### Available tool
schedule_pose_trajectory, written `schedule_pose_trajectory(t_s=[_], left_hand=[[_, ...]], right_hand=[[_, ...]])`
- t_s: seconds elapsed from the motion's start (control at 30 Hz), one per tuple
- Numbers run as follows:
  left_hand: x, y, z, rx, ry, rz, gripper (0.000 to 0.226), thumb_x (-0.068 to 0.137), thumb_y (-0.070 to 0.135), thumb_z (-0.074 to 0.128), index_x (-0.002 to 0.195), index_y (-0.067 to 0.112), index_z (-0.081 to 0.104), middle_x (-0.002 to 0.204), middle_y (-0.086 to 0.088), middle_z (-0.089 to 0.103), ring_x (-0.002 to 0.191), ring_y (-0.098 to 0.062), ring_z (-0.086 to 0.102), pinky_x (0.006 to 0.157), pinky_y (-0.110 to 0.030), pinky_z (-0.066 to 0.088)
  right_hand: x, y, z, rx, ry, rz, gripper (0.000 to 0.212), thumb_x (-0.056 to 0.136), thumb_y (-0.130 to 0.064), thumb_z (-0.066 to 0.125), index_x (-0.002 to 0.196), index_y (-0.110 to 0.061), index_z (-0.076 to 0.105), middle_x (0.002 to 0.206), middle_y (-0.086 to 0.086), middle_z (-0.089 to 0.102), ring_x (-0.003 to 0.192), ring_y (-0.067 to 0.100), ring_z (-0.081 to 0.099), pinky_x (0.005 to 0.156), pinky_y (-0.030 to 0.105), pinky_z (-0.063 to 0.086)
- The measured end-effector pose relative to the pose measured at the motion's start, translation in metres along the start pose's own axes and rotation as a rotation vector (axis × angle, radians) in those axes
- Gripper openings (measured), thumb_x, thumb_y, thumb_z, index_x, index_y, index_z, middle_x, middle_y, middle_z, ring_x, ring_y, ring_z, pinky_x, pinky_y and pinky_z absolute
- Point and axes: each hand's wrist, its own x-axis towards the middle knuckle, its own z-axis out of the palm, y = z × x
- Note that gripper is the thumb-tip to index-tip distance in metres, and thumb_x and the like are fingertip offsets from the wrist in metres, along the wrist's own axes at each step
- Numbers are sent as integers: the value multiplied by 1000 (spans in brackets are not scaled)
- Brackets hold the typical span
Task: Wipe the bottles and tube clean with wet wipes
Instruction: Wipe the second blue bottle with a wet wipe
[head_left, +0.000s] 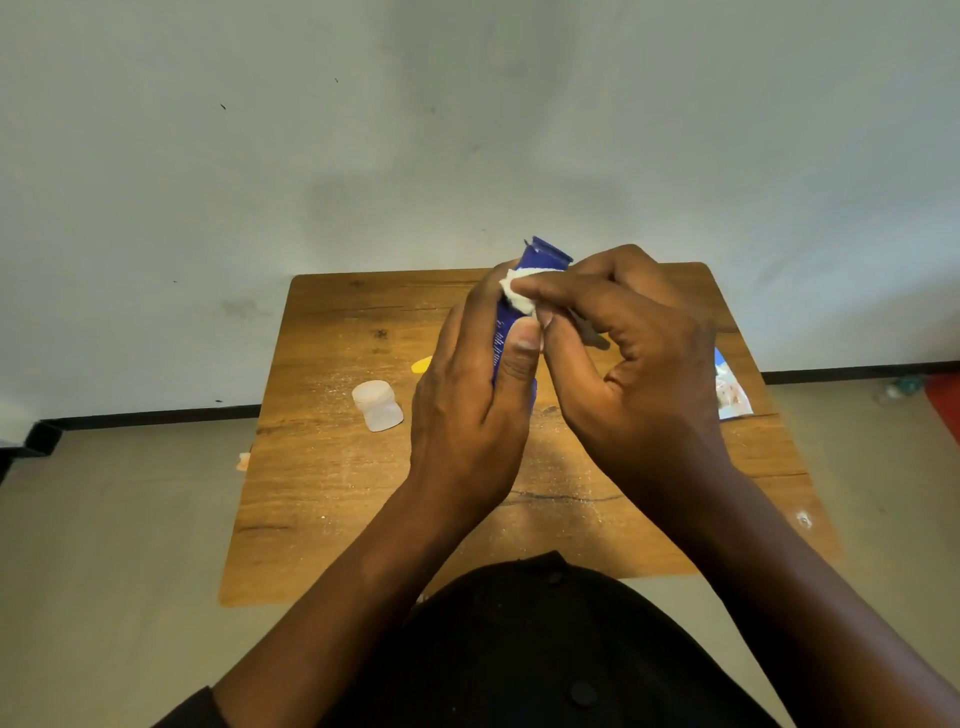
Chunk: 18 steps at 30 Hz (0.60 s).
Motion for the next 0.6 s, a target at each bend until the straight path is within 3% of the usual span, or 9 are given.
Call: schedule_pose_trajectory(t_s=[0.17, 0.27, 0.37, 0.47, 0.6], left_hand=[[1, 11, -5, -523, 56, -295, 40, 109, 43, 26, 126, 20, 54, 97, 5, 68, 83, -8, 65, 73, -28, 55], [8, 8, -17, -771, 75, -439, 52, 109, 51, 23, 132, 18, 56, 107, -9, 72, 85, -20, 69, 74, -35, 59], [13, 2, -24, -1015, 42, -550, 60, 109, 56, 21, 136, 19, 59, 115, -16, 71, 97, -29, 71, 82, -42, 61], [11, 1, -21, -1049, 5, -573, 64, 107, 59, 20, 139, 20, 58, 119, -18, 71, 105, -32, 72, 90, -44, 59], [14, 3, -24, -1014, -36, -503, 67, 108, 59, 17, 149, 17, 50, 121, -20, 69, 109, -34, 71, 93, -45, 56]], right_hand=[[-12, 5, 6, 6, -75, -23, 21, 96, -6, 72, 116, -9, 76, 108, 3, 73, 99, 7, 66, 81, 13, 50], [-33, 5, 10, 31, -213, -101, 20, 93, -5, 75, 112, -10, 78, 106, 4, 72, 101, 14, 68, 85, 20, 52], [-47, 6, 12, 33, -334, -167, 19, 93, -11, 75, 112, -13, 79, 102, 1, 70, 94, 12, 64, 79, 27, 53], [-48, 7, 14, 27, -334, -186, 16, 92, -8, 77, 106, -13, 81, 97, 1, 69, 88, 14, 64, 72, 33, 51], [-40, 0, 16, 28, -300, -167, 15, 91, -8, 76, 104, -14, 81, 96, 1, 70, 89, 14, 64, 74, 32, 53]])
